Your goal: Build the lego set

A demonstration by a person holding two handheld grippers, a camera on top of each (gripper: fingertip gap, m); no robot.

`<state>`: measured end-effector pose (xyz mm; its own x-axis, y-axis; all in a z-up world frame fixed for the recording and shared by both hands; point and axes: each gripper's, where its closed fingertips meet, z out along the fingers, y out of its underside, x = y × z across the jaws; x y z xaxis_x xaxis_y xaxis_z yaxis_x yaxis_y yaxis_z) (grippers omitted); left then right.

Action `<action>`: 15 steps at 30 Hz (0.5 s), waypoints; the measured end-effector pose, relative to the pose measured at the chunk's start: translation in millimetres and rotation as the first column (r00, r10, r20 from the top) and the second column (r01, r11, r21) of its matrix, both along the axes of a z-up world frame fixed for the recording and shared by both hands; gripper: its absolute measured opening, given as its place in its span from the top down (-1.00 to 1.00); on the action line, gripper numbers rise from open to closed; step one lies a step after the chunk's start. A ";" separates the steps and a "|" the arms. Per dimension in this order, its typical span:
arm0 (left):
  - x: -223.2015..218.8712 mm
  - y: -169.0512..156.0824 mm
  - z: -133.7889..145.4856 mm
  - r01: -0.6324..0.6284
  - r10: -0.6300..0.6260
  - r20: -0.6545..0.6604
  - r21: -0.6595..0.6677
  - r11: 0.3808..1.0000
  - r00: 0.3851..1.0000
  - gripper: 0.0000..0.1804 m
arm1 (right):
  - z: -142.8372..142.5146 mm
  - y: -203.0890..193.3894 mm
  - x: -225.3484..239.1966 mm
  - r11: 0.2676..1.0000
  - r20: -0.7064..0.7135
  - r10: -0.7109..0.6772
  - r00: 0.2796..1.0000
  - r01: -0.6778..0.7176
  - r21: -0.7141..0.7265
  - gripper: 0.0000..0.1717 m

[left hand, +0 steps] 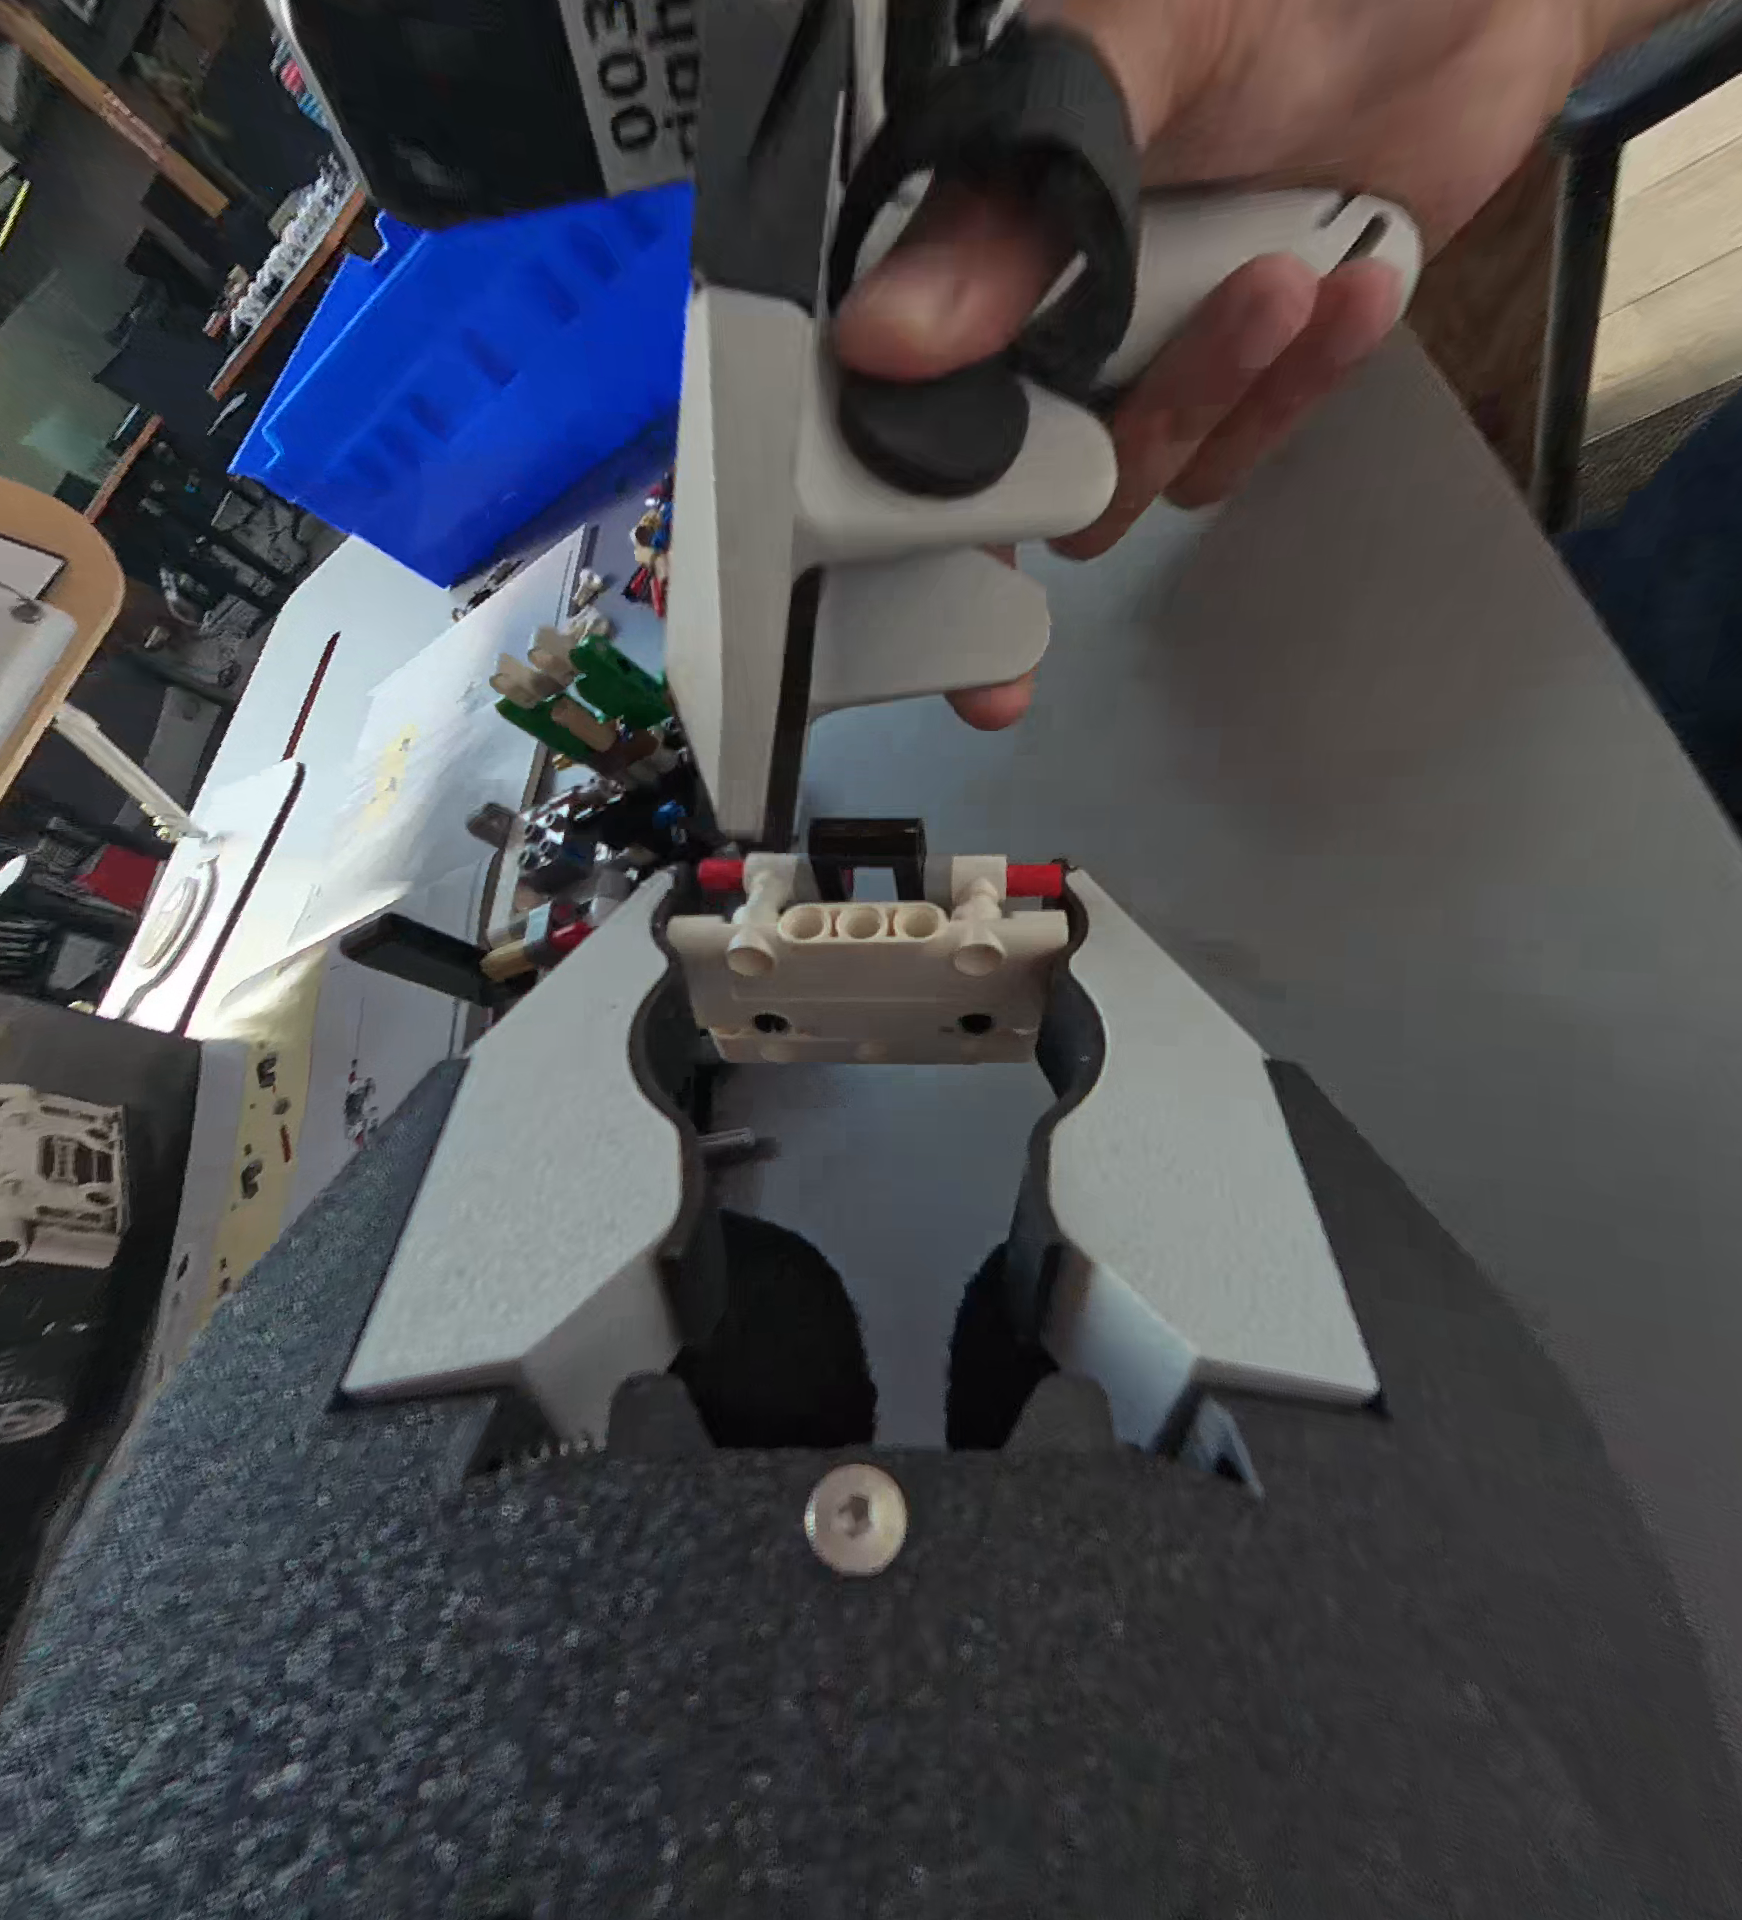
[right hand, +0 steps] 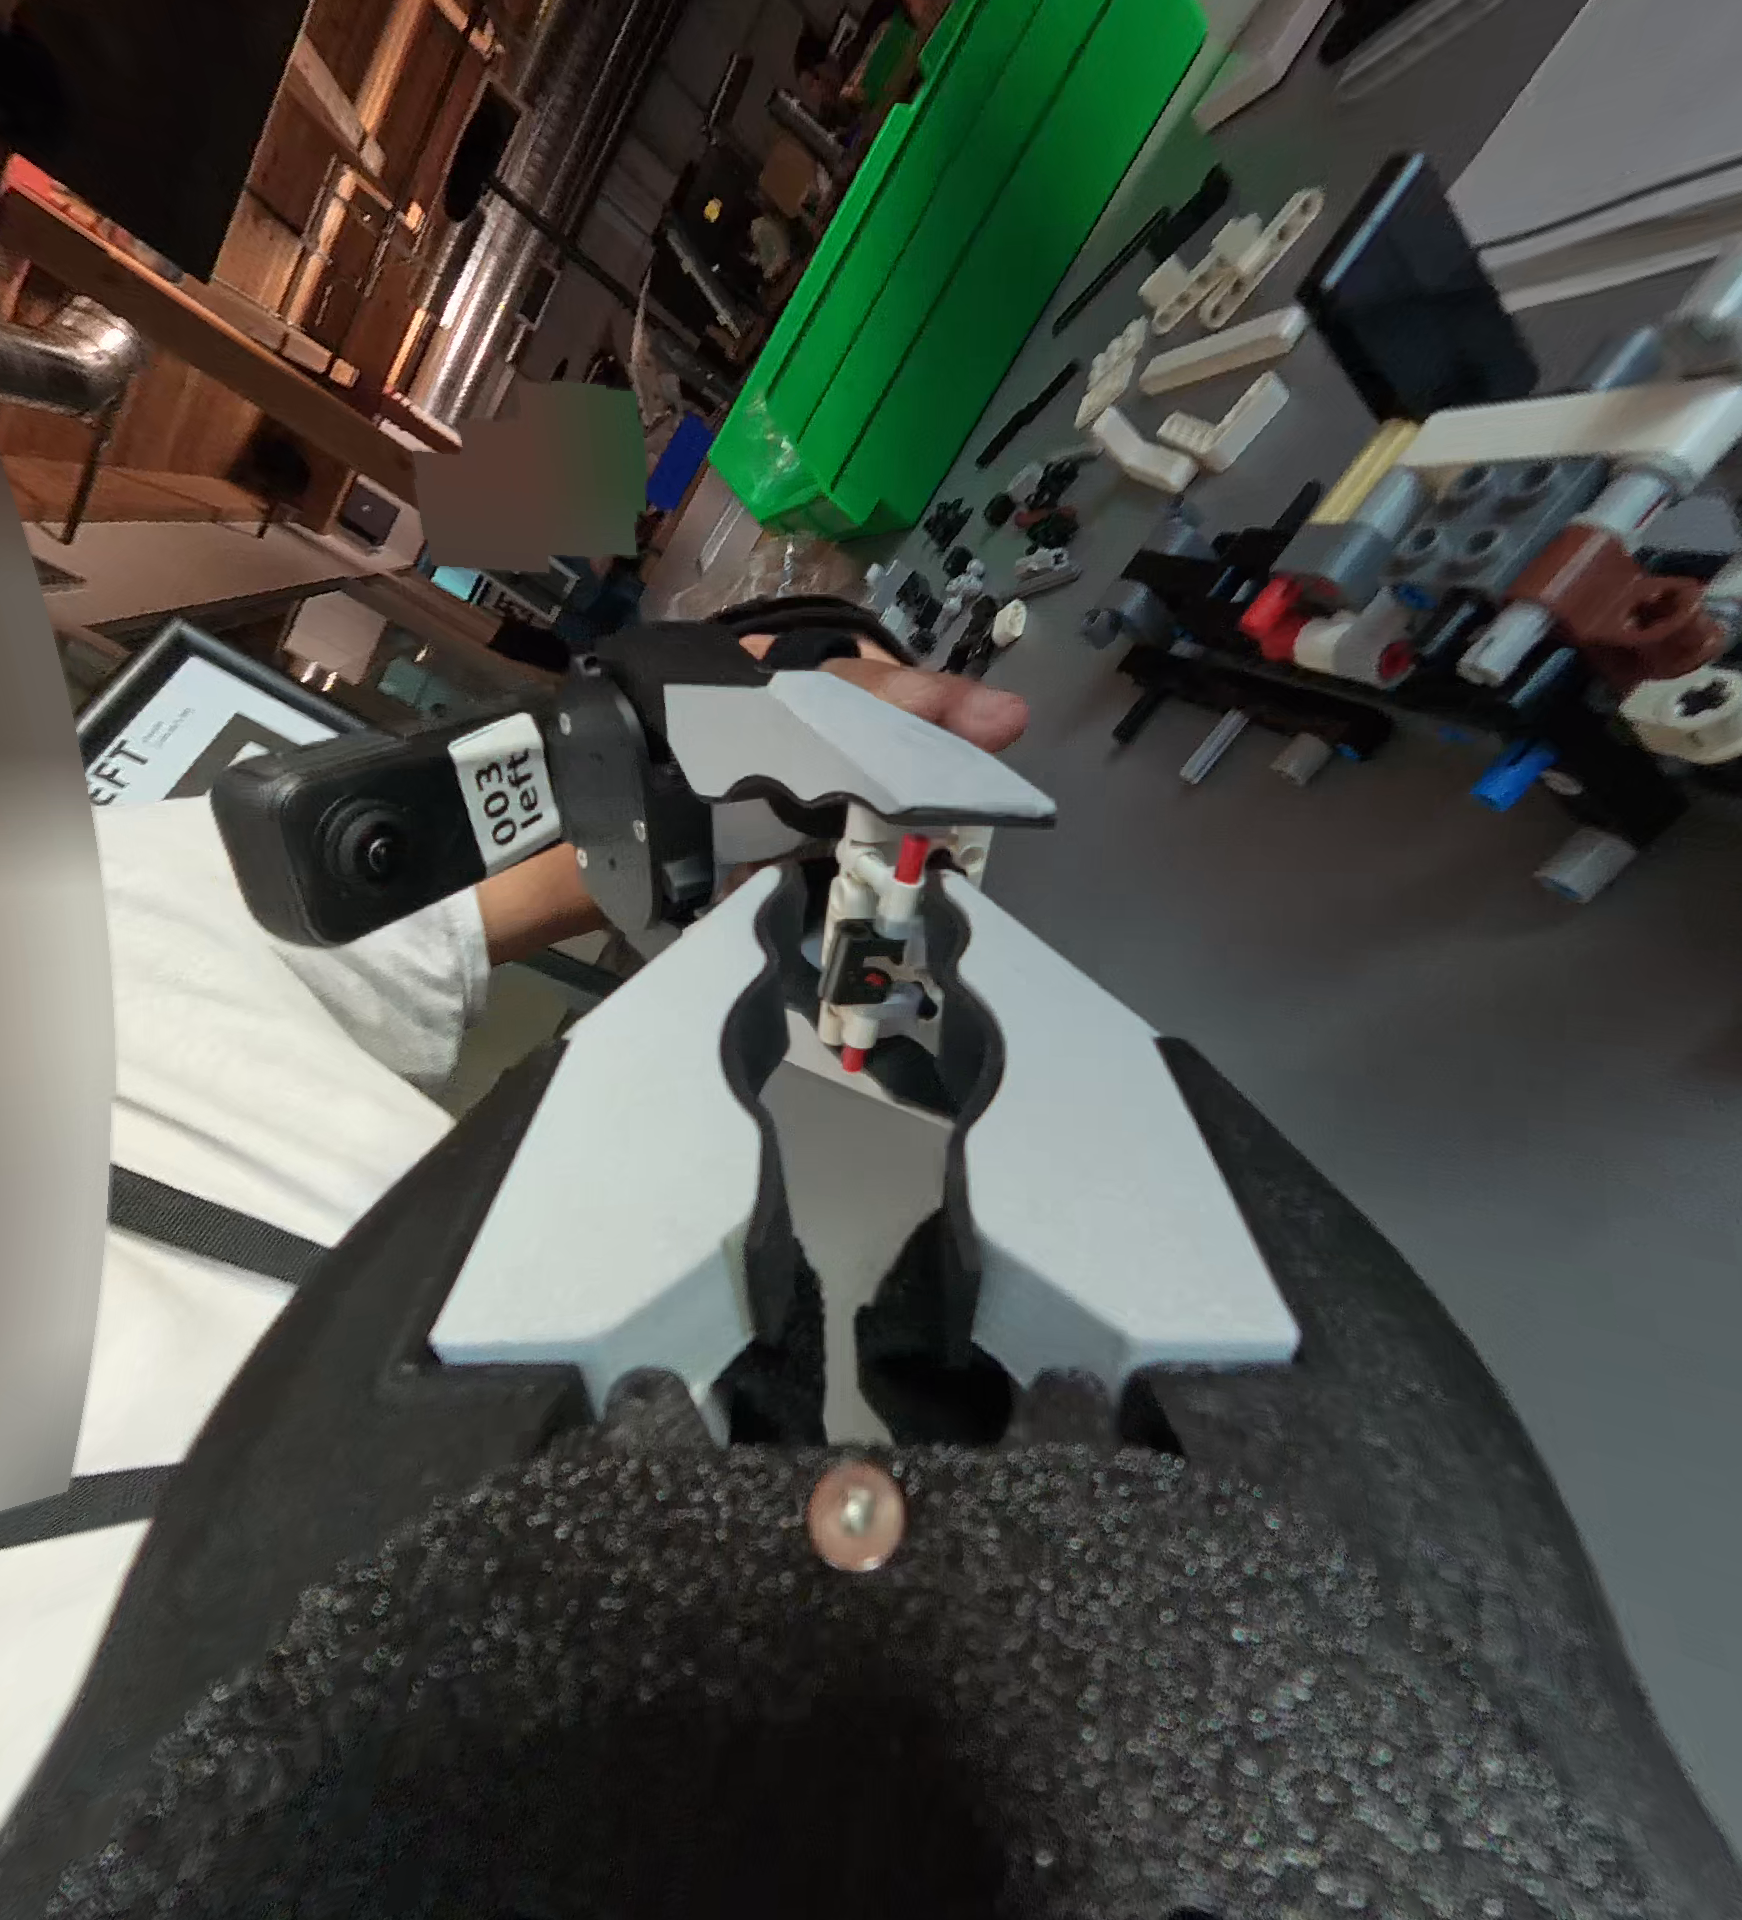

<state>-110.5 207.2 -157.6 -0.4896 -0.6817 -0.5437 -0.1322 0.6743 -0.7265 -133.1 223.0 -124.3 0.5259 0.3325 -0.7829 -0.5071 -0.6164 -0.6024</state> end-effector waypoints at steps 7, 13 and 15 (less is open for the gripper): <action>13.0 24.3 -5.3 -0.193 0.187 0.054 0.143 0.971 0.981 0.29 | -12.7 17.6 6.7 0.955 0.495 -0.285 0.821 0.288 0.074 0.61; 13.7 25.6 -5.0 -0.243 0.230 0.085 0.196 0.950 0.969 0.29 | -17.3 22.3 8.5 0.924 0.643 -0.344 0.685 0.369 0.102 0.73; 13.6 25.8 -4.0 -0.248 0.230 0.106 0.218 0.944 0.967 0.30 | -16.9 21.6 8.4 0.920 0.683 -0.346 0.644 0.376 0.112 0.73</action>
<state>-96.9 233.0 -161.5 -0.2771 -0.6271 -0.7279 -0.2591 0.7783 -0.5719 -124.7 244.6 -141.2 0.9854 -0.0205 -0.1689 -0.1561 -0.5030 -0.8501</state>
